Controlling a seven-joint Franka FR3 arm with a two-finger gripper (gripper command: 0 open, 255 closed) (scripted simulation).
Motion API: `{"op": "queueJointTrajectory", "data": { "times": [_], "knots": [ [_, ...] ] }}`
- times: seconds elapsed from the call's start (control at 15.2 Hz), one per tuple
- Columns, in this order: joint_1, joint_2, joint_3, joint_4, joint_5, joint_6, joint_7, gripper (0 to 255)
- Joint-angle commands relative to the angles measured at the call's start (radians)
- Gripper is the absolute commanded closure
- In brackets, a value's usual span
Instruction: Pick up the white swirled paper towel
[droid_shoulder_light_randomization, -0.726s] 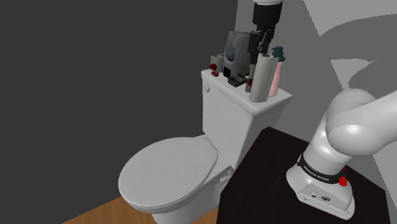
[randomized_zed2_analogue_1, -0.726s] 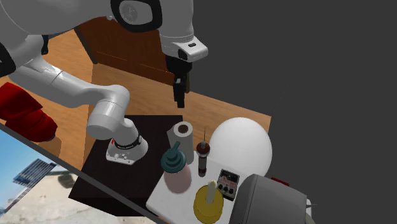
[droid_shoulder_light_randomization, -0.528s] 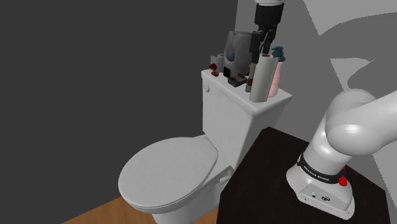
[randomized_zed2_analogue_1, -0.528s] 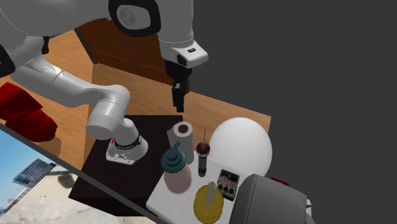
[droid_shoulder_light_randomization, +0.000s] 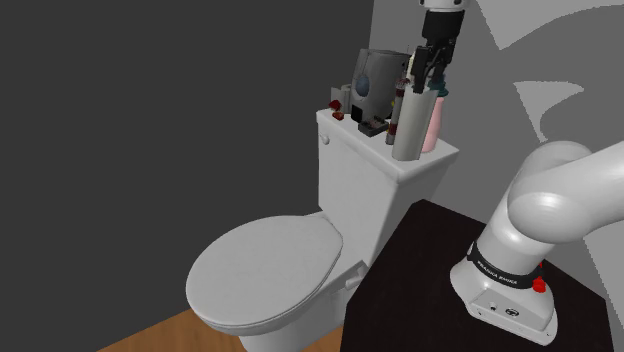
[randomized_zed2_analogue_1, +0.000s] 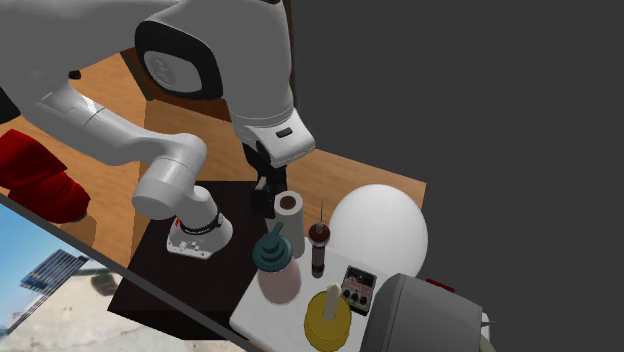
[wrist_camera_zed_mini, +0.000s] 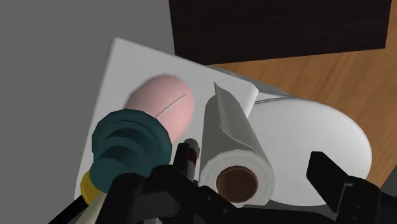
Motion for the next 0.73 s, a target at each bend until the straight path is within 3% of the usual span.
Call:
{"op": "queueJointTrajectory", "data": {
  "times": [0.0, 0.46, 0.53, 0.66],
  "knots": [
    [-0.006, -0.001, -0.013, -0.017, -0.005, 0.016, -0.005, 0],
    [-0.010, -0.013, -0.022, -0.099, -0.015, 0.086, 0.000, 0],
    [-0.011, -0.015, -0.022, -0.100, -0.015, 0.085, 0.000, 255],
    [-0.011, -0.017, -0.022, -0.103, -0.016, 0.086, 0.000, 255]
  ]
}}
